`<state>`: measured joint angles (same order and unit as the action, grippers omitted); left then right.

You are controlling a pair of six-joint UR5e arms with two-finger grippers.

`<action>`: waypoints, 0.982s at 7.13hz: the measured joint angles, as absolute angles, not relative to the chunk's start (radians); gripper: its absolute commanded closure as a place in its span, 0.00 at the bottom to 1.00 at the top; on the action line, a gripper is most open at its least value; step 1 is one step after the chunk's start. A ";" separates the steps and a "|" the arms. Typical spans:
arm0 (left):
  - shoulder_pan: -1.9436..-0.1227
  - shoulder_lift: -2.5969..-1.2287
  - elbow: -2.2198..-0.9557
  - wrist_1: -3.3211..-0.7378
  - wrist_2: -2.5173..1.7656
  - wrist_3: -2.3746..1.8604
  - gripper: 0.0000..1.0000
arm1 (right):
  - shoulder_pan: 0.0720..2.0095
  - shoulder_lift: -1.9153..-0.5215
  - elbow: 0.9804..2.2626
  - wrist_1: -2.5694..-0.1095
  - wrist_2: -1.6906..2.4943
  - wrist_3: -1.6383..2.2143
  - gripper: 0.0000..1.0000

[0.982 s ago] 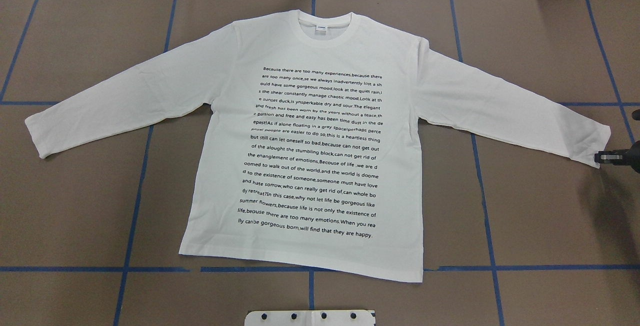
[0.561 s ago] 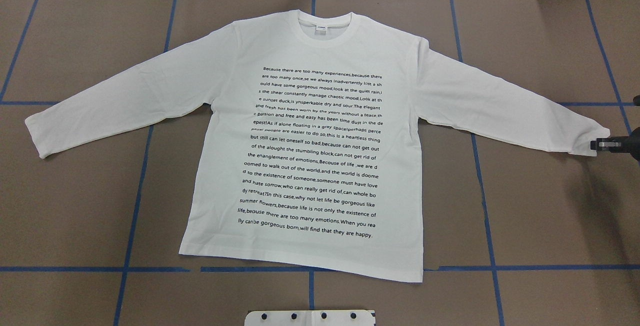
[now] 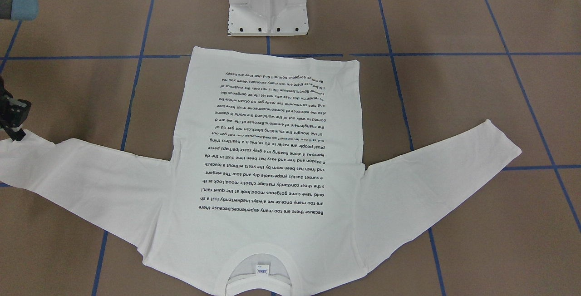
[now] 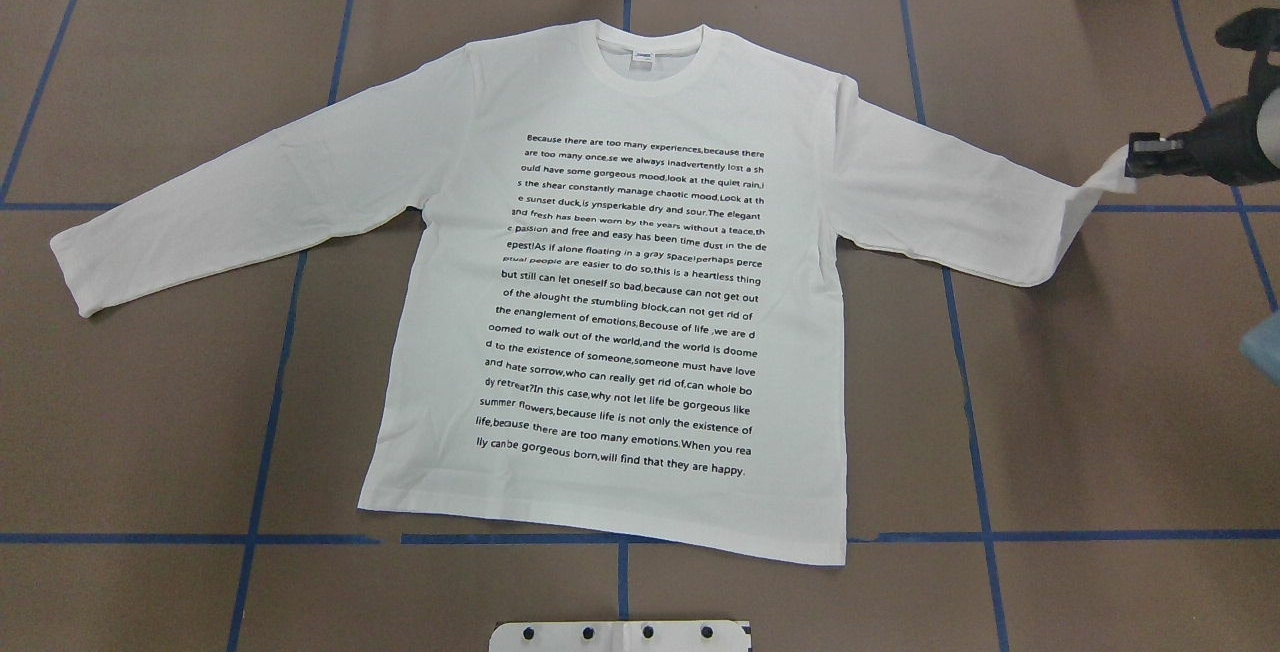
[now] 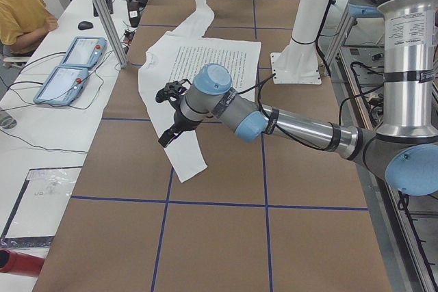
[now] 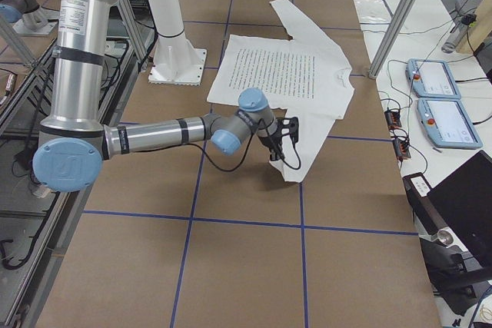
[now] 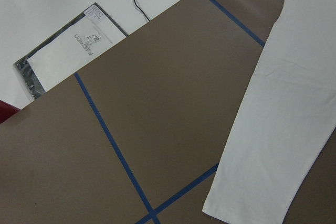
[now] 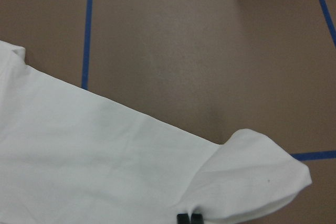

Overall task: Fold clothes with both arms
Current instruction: 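Carry the held sleeve across the shirt toward the collar, then release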

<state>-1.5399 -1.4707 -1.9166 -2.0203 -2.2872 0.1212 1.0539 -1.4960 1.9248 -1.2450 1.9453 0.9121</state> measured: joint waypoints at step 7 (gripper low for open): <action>-1.542 -1.468 -1.905 -2.020 -2.282 0.111 0.00 | 0.710 -0.524 1.376 -1.552 1.534 1.119 1.00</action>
<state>-1.5419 -1.4676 -1.9048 -2.0199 -2.2825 0.1113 0.7100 -0.5239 1.3761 -1.5521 1.5341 1.1189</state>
